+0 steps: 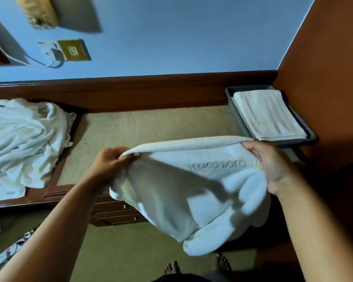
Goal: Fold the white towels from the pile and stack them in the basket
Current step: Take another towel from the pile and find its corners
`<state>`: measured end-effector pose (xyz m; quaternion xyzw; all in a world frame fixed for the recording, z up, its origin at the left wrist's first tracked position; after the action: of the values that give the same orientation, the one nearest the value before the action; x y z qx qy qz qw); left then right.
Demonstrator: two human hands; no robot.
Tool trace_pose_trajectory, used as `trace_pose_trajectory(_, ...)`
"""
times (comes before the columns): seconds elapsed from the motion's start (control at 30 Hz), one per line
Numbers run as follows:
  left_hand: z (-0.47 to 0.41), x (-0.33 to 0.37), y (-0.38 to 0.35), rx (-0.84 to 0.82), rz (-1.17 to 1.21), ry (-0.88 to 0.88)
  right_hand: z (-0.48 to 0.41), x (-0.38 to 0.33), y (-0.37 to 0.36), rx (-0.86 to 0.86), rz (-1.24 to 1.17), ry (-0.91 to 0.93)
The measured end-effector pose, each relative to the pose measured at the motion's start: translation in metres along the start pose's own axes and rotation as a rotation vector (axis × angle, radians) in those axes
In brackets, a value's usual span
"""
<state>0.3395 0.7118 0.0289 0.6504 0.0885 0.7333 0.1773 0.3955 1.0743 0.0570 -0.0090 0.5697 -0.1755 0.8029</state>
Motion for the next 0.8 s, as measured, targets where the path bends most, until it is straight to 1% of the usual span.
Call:
trace_pose_trajectory(0.03, 0.001, 0.007, 0.000, -0.020, 0.047, -0.022, -0.002, 0.003, 0.003, 0.007, 0.045, 0.014)
trace_pose_trajectory(0.1, 0.005, 0.024, -0.002, -0.092, 0.074, -0.105, -0.003, 0.009, 0.003, 0.023, 0.245, 0.098)
trace_pose_trajectory(0.2, 0.017, 0.062, -0.020, -0.251, -0.033, -0.278, -0.002, 0.023, -0.012, -0.050, 0.542, 0.302)
trace_pose_trajectory(0.27, 0.024, 0.087, -0.035, -0.312, -0.131, -0.365, 0.004, 0.032, -0.027, -0.135, 0.570, 0.330)
trace_pose_trajectory(0.37, 0.031, 0.105, -0.053, -0.409, -0.284, -0.428, 0.013, 0.037, -0.043, -0.305, 0.621, 0.308)
trace_pose_trajectory(0.43, 0.033, 0.105, -0.060, -0.407, -0.390, -0.469, 0.018, 0.037, -0.051, -0.356, 0.599, 0.386)
trace_pose_trajectory(0.47, 0.032, 0.103, -0.061, -0.366, -0.427, -0.486, 0.020, 0.036, -0.055, -0.304, 0.551, 0.455)
trace_pose_trajectory(0.53, 0.024, 0.093, -0.056, -0.280, -0.485, -0.477, 0.024, 0.027, -0.055, -0.104, 0.439, 0.575)
trace_pose_trajectory(0.57, 0.020, 0.083, -0.052, -0.262, -0.524, -0.462, 0.026, 0.021, -0.054, -0.037, 0.304, 0.591)
trace_pose_trajectory(0.6, 0.016, 0.070, -0.048, -0.263, -0.566, -0.442, 0.031, 0.009, -0.052, -0.010, 0.109, 0.583)
trace_pose_trajectory(0.63, 0.014, 0.056, -0.044, -0.269, -0.593, -0.417, 0.037, -0.007, -0.049, -0.011, -0.056, 0.576)
trace_pose_trajectory(0.67, 0.015, 0.042, -0.041, -0.270, -0.598, -0.394, 0.042, -0.023, -0.042, -0.010, -0.148, 0.594)
trace_pose_trajectory(0.7, 0.018, 0.031, -0.039, -0.261, -0.590, -0.374, 0.047, -0.039, -0.036, -0.019, -0.143, 0.631)
trace_pose_trajectory(0.73, 0.023, 0.026, -0.039, -0.254, -0.579, -0.363, 0.053, -0.054, -0.032, -0.051, -0.081, 0.668)
trace_pose_trajectory(0.77, 0.027, 0.025, -0.041, -0.255, -0.582, -0.366, 0.055, -0.062, -0.026, -0.098, 0.050, 0.693)
trace_pose_trajectory(0.8, 0.030, 0.028, -0.045, -0.256, -0.593, -0.390, 0.055, -0.063, -0.024, -0.147, 0.241, 0.684)
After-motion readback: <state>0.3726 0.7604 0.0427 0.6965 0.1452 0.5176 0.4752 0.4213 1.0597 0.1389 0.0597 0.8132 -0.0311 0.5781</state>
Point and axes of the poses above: each hand's wrist, its own z-axis away from the middle knuckle, its own y-axis out of the back of the hand, x = y × z, the point moved 1 cm from there along -z, towards the middle knuckle, and after that the axes turned 5 degrees about -z, right-handed, at the moved point
